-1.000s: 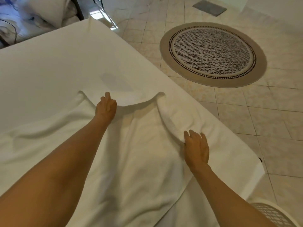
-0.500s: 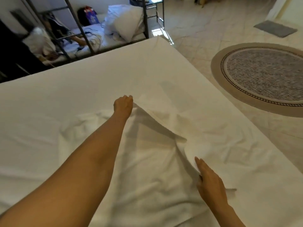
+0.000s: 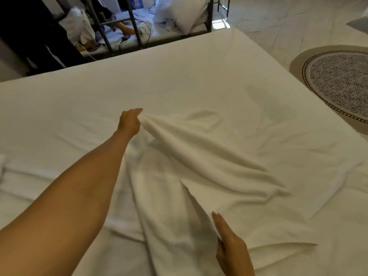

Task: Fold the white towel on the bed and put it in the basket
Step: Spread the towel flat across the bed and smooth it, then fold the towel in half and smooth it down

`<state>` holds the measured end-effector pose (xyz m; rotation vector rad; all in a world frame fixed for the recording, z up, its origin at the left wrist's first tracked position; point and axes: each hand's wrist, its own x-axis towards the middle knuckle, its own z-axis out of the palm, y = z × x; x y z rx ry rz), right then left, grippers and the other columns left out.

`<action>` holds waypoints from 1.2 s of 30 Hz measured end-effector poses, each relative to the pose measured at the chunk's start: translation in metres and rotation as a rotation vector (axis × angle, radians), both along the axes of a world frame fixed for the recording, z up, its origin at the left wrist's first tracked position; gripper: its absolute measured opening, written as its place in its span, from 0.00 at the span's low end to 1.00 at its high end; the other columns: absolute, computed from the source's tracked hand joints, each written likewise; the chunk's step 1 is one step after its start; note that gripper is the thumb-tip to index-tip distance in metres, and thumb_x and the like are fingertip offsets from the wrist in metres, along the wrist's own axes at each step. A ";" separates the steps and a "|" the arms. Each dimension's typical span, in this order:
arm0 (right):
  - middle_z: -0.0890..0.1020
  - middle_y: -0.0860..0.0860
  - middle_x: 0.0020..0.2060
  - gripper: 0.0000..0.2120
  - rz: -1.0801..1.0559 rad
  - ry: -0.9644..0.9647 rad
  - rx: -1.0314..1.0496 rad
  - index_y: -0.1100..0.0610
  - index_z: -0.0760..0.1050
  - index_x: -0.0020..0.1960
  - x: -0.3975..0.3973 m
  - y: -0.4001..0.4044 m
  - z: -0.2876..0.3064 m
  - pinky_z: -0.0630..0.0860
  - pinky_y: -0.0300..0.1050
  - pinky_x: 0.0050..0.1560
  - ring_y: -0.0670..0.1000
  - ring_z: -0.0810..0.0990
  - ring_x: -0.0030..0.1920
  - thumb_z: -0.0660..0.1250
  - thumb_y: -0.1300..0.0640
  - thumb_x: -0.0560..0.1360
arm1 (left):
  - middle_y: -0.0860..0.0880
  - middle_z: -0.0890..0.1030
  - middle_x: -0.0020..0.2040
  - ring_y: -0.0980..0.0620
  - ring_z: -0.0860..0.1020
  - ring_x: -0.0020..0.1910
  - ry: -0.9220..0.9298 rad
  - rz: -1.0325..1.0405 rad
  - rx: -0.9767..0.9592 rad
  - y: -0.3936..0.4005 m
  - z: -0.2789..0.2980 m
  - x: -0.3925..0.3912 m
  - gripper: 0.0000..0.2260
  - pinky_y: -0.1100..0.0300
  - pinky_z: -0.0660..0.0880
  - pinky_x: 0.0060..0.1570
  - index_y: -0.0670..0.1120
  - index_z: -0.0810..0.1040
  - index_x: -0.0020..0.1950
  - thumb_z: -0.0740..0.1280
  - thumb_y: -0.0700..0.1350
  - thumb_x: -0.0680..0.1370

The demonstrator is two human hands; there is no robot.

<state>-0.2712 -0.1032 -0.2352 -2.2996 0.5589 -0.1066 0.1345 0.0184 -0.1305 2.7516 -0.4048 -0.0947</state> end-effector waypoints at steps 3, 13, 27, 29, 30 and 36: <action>0.78 0.47 0.63 0.47 0.100 0.001 0.013 0.35 0.55 0.72 0.008 0.064 0.003 0.63 0.22 0.58 0.42 0.77 0.60 0.67 0.66 0.62 | 0.37 0.71 0.68 0.38 0.70 0.67 -0.078 0.101 -0.056 0.064 0.005 0.039 0.19 0.51 0.67 0.68 0.43 0.70 0.71 0.53 0.38 0.81; 0.84 0.50 0.54 0.61 0.293 0.322 -0.044 0.48 0.57 0.74 0.032 0.196 -0.036 0.73 0.27 0.32 0.43 0.85 0.47 0.79 0.53 0.44 | 0.41 0.51 0.79 0.45 0.49 0.78 0.033 -0.171 0.269 0.158 -0.071 0.040 0.25 0.48 0.56 0.73 0.41 0.54 0.78 0.50 0.30 0.80; 0.54 0.58 0.77 0.33 0.385 0.512 0.118 0.48 0.47 0.77 0.030 0.252 -0.032 0.69 0.48 0.64 0.58 0.57 0.76 0.54 0.66 0.77 | 0.37 0.49 0.78 0.40 0.46 0.78 0.123 -0.223 0.467 0.189 -0.121 0.009 0.24 0.49 0.51 0.76 0.35 0.49 0.77 0.51 0.33 0.81; 0.52 0.57 0.77 0.33 0.411 0.522 0.116 0.45 0.45 0.77 0.036 0.254 -0.028 0.66 0.49 0.66 0.59 0.58 0.75 0.51 0.66 0.78 | 0.37 0.49 0.78 0.40 0.46 0.78 0.118 -0.227 0.475 0.189 -0.125 0.008 0.24 0.49 0.51 0.76 0.35 0.48 0.77 0.51 0.33 0.81; 0.52 0.57 0.77 0.33 0.430 0.520 0.130 0.44 0.44 0.77 0.038 0.259 -0.025 0.66 0.49 0.66 0.60 0.60 0.74 0.51 0.65 0.78 | 0.37 0.49 0.78 0.40 0.46 0.78 0.117 -0.228 0.484 0.189 -0.126 0.008 0.25 0.49 0.50 0.76 0.35 0.48 0.77 0.51 0.33 0.81; 0.48 0.57 0.77 0.33 0.511 0.582 0.197 0.45 0.42 0.77 0.034 0.296 -0.033 0.61 0.50 0.71 0.57 0.52 0.77 0.53 0.64 0.79 | 0.37 0.48 0.78 0.40 0.46 0.78 0.076 -0.193 0.579 0.190 -0.122 0.020 0.26 0.50 0.50 0.76 0.35 0.47 0.77 0.53 0.34 0.81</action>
